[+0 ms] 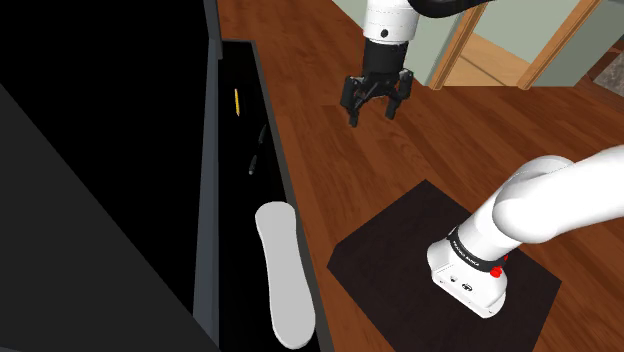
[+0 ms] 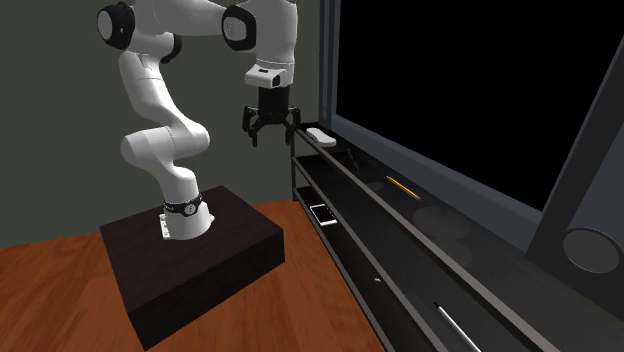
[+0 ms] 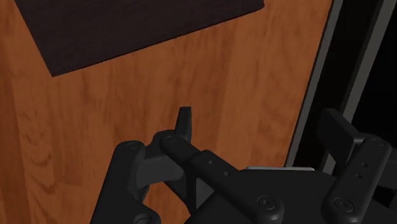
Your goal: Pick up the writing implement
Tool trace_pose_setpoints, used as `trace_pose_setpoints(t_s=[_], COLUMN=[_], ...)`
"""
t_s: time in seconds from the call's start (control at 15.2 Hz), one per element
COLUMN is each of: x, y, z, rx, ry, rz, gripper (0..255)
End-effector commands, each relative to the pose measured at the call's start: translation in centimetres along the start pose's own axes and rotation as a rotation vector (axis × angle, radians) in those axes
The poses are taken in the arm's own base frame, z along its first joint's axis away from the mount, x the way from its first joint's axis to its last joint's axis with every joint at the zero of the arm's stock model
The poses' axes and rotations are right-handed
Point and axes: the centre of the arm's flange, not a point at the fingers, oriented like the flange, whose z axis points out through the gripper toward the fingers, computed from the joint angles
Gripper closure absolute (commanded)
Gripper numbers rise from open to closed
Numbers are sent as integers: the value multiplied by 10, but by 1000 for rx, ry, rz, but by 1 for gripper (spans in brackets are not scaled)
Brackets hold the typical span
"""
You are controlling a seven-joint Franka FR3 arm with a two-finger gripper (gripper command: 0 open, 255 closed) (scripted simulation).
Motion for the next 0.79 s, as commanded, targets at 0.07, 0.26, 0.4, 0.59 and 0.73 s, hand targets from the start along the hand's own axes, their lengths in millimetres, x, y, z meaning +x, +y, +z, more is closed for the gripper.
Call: trace_pose_setpoints(t_s=[0.07,0.26,0.4,0.59,0.73], x=[7,16,24,37,47], y=[-36,-72,-95,-130,-153], z=[1,2,2,2,2], rx=[17,33,44,60,70], ry=[-8,-15,-20,-27,-31], rz=[66,127,169,230,271], gripper=[0,0,0,0,0])
